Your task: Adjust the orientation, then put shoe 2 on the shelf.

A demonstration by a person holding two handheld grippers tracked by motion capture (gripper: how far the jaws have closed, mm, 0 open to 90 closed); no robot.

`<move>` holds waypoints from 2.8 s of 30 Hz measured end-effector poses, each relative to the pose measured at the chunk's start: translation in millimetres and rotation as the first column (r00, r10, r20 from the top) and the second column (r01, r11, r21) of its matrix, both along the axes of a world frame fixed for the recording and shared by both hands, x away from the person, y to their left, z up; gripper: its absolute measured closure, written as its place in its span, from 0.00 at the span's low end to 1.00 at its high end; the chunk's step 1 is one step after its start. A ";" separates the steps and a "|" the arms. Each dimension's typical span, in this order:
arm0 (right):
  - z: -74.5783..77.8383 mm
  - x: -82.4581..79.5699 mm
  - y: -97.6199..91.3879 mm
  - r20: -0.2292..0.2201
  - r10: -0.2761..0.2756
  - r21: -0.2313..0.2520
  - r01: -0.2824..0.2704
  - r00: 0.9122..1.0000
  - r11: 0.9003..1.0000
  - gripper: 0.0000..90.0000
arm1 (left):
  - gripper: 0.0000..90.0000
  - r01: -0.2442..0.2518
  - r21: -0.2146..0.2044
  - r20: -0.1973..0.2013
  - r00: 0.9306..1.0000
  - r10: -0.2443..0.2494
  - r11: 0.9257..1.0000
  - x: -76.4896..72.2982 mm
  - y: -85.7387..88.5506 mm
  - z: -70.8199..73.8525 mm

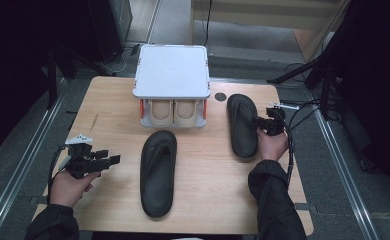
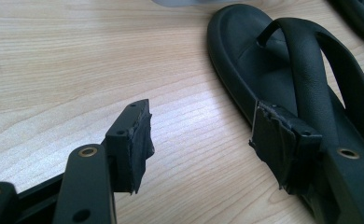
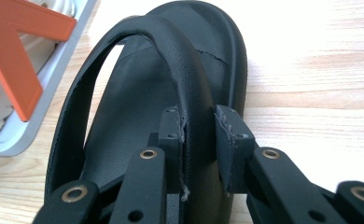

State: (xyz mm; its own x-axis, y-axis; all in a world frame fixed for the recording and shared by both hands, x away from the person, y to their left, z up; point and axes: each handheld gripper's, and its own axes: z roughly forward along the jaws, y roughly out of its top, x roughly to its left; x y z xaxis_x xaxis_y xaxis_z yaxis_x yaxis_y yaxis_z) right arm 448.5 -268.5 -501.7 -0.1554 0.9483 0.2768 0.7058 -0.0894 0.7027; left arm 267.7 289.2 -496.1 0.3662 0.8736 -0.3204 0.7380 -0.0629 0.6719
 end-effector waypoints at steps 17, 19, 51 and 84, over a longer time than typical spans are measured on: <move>5.5 -3.2 8.2 -0.030 0.043 -0.014 -0.043 0.999 0.999 0.83 | 0.42 0.007 -0.001 -0.004 1.000 -0.007 1.000 1.9 -0.4 0.0; 6.2 -3.9 8.5 -0.024 0.048 -0.014 -0.048 0.999 0.999 0.83 | 0.42 0.012 0.000 -0.005 1.000 -0.012 1.000 2.7 -1.1 0.1; 25.1 -65.9 31.4 -0.010 0.162 -0.025 -0.162 0.987 0.987 0.83 | 0.41 0.086 0.008 -0.006 0.996 -0.086 0.996 28.2 -22.1 0.7; 21.4 -136.8 70.3 0.001 0.248 -0.053 -0.248 0.969 0.967 0.82 | 0.42 0.153 0.027 -0.005 0.988 -0.153 0.988 55.4 -51.4 0.9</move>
State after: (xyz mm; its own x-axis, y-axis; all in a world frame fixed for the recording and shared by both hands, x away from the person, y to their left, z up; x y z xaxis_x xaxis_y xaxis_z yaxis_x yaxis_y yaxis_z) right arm 311.7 -198.2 -480.2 -0.3894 0.8929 0.2260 0.6962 0.1247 0.7070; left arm 323.1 237.8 -495.2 0.4955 0.8156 -0.2988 0.7203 -0.1936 0.6661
